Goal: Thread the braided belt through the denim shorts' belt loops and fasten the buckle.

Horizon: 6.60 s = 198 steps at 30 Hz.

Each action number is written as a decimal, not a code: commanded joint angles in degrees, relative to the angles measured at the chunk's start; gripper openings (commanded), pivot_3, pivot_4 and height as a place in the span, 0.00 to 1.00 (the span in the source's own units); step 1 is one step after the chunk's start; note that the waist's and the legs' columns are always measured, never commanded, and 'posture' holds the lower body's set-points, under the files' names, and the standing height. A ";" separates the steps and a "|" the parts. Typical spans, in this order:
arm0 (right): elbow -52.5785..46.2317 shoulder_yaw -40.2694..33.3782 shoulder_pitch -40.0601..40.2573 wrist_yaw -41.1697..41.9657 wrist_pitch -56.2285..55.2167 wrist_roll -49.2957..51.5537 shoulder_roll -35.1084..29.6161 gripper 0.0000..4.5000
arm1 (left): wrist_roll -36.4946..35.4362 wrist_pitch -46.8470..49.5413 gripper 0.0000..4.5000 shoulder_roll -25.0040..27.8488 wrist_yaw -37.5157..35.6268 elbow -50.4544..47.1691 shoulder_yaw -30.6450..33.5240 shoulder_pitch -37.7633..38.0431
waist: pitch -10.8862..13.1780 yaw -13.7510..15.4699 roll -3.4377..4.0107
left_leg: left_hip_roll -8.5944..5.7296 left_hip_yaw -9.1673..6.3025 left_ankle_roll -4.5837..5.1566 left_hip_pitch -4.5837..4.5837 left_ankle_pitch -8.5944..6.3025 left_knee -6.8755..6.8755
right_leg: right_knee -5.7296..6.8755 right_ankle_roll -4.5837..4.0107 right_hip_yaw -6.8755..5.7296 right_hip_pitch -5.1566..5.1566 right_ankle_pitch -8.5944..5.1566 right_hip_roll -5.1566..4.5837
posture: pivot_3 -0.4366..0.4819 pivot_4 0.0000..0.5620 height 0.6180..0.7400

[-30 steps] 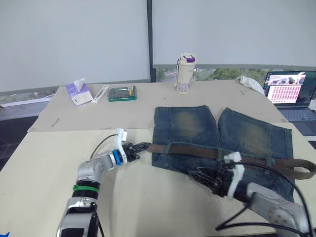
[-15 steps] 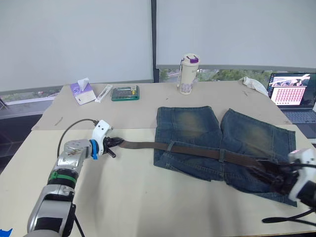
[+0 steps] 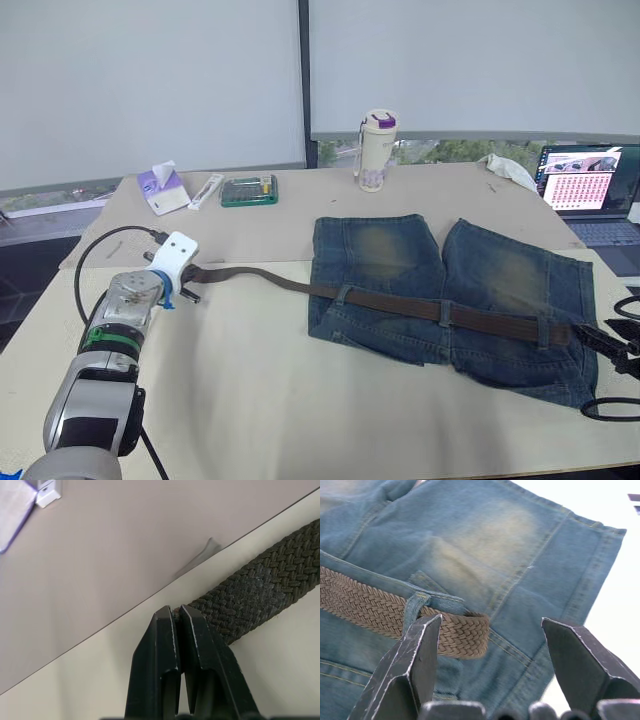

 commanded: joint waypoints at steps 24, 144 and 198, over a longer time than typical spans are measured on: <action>17.08 17.61 -19.15 14.26 8.39 -2.91 -5.44 0.22 | 5.80 0.86 0.00 4.11 5.99 5.75 -0.85 0.56 | -0.21 -0.52 0.29 | 0.04 0.13 0.01 0.05 0.00 0.02 | 0.14 -0.04 0.09 -0.06 0.02 0.06 | 0.48 0.27 1.00; -6.88 49.25 15.31 -9.39 -79.52 20.14 -25.98 0.99 | -33.55 -2.51 1.00 -8.83 -61.08 -7.75 -7.18 -5.31 | 0.04 -1.59 -0.26 | -0.20 0.23 0.77 0.78 -0.45 0.50 | 0.28 0.26 1.37 0.94 -0.40 0.22 | 0.48 0.27 1.00; 28.02 33.41 -22.50 29.36 -42.61 -18.51 -11.20 0.41 | -26.15 8.55 1.00 -8.20 -42.59 -45.51 0.43 13.14 | -0.15 0.15 0.48 | -0.08 0.16 1.09 0.77 -0.65 0.97 | -0.01 0.32 1.35 0.84 -0.17 0.08 | 0.48 0.27 1.00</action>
